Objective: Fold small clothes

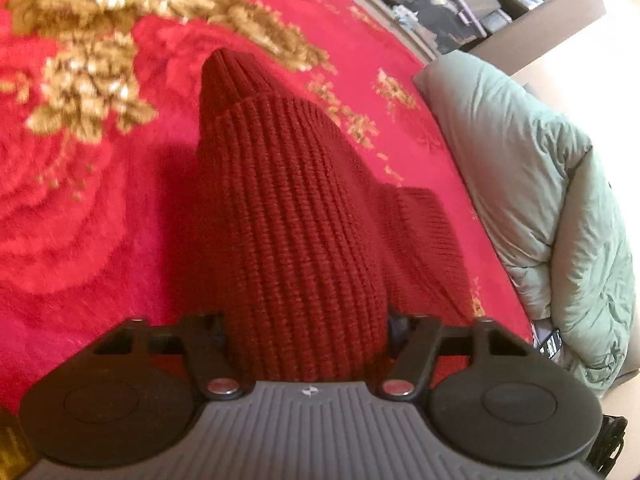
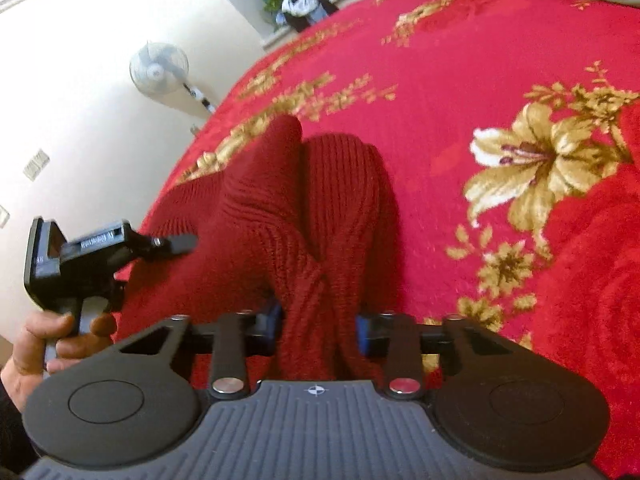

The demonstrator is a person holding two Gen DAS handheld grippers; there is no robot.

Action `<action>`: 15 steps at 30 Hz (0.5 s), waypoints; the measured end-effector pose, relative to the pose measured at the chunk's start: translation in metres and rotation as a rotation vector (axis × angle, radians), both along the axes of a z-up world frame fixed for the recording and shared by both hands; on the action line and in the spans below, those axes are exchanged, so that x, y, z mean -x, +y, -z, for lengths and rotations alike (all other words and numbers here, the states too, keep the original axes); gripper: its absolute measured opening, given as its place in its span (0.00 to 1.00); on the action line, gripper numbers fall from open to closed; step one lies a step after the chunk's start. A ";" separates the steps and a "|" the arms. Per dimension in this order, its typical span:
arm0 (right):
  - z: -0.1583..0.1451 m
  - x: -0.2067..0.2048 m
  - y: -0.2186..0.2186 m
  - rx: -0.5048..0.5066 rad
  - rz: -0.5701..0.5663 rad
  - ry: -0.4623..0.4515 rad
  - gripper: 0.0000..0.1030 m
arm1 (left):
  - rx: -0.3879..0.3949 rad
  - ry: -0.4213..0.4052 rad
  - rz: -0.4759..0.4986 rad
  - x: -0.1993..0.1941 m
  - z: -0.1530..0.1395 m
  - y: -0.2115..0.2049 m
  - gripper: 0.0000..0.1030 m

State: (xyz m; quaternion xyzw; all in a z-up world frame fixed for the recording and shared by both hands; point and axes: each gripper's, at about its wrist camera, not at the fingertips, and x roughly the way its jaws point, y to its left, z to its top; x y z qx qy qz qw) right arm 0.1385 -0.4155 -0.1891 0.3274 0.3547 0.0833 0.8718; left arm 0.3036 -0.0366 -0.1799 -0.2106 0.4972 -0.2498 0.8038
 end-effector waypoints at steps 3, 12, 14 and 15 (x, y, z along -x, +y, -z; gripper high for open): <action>-0.014 0.002 0.009 0.034 -0.004 -0.059 0.26 | -0.023 -0.123 0.002 0.008 -0.028 0.001 0.62; -0.061 -0.061 0.075 0.106 -0.056 -0.262 0.25 | -0.071 -0.467 -0.179 0.009 -0.094 0.067 0.66; -0.073 -0.075 0.096 0.153 -0.091 -0.309 0.25 | -0.046 -0.453 -0.292 0.000 -0.091 0.090 0.78; -0.076 -0.082 0.105 0.180 -0.108 -0.327 0.25 | -0.052 -0.429 -0.340 -0.006 -0.086 0.100 0.80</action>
